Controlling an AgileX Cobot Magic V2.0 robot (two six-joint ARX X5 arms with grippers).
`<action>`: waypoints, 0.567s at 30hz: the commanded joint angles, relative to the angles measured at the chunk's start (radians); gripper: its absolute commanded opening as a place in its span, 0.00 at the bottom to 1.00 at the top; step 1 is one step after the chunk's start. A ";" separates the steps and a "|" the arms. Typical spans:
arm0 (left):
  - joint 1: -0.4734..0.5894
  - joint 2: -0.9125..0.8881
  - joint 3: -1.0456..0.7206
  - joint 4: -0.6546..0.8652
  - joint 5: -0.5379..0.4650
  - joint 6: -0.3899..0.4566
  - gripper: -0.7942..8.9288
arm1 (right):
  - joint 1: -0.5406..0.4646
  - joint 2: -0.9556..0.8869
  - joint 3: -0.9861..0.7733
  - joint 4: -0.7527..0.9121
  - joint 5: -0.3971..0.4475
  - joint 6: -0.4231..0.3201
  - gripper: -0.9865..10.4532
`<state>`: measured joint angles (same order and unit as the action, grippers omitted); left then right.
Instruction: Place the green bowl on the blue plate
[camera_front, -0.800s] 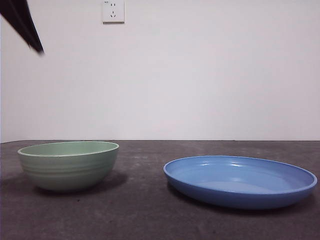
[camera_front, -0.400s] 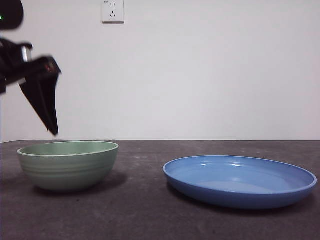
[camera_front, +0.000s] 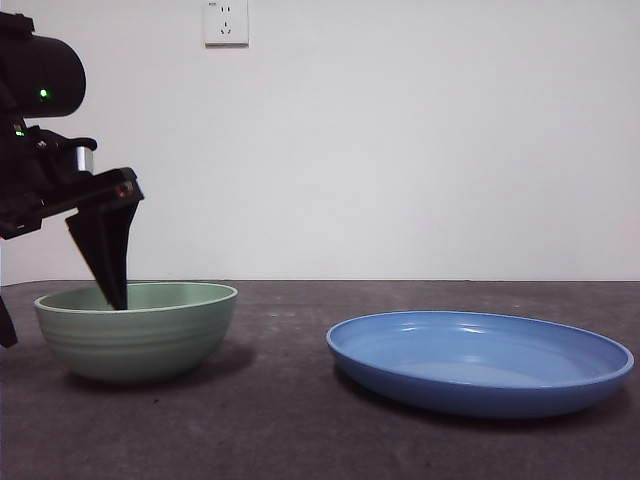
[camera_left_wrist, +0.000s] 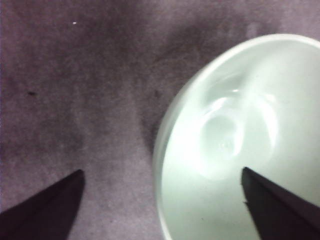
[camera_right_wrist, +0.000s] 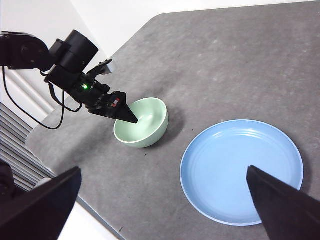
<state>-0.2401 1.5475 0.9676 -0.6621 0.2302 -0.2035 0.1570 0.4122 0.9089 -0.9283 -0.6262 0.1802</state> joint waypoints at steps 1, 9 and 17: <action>-0.003 0.034 0.030 -0.003 -0.006 0.012 0.45 | 0.004 0.005 0.016 0.008 -0.002 -0.009 0.63; -0.003 0.039 0.047 0.000 -0.006 0.012 0.15 | 0.003 0.005 0.016 0.008 0.002 -0.009 0.63; -0.003 0.039 0.055 0.005 -0.006 0.012 0.09 | 0.003 0.005 0.016 0.010 0.002 -0.009 0.63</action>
<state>-0.2401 1.5723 0.9993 -0.6621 0.2260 -0.1997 0.1570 0.4122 0.9089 -0.9279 -0.6250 0.1802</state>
